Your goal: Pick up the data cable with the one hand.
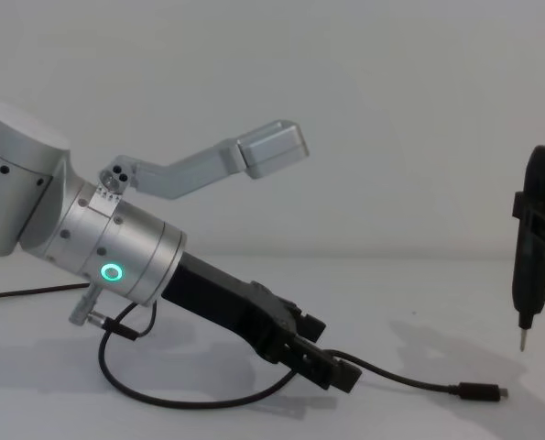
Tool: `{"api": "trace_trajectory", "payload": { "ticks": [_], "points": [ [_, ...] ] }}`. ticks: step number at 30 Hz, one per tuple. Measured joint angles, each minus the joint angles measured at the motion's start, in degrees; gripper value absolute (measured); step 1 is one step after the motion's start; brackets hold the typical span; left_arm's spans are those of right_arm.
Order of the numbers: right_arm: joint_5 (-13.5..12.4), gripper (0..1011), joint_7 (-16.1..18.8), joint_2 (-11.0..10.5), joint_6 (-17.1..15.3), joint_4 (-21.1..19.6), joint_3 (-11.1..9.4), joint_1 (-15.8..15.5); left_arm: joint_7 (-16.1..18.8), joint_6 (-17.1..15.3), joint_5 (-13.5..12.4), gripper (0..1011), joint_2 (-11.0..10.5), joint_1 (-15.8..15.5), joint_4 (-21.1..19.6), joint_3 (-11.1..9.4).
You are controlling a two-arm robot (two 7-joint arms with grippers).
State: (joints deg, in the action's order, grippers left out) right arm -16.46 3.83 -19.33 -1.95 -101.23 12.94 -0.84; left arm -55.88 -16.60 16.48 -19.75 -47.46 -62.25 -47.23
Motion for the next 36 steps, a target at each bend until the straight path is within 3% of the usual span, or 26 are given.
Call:
{"api": "trace_trajectory", "payload": {
  "ticks": [20,26,36],
  "points": [
    [0.0,275,0.0,0.0,0.0,0.0,0.0,0.0,-0.1,-1.2,-0.7,1001,0.2,-1.4,1.0,-2.3],
    [0.0,275,0.0,0.0,0.0,0.0,0.0,0.0,0.0,-1.3,-0.7,908,0.2,-1.6,1.2,-2.5],
    [0.0,274,0.0,0.0,0.0,0.0,0.0,0.0,0.2,-1.4,-0.8,598,0.3,-1.7,1.3,-2.8]
  ]
}}
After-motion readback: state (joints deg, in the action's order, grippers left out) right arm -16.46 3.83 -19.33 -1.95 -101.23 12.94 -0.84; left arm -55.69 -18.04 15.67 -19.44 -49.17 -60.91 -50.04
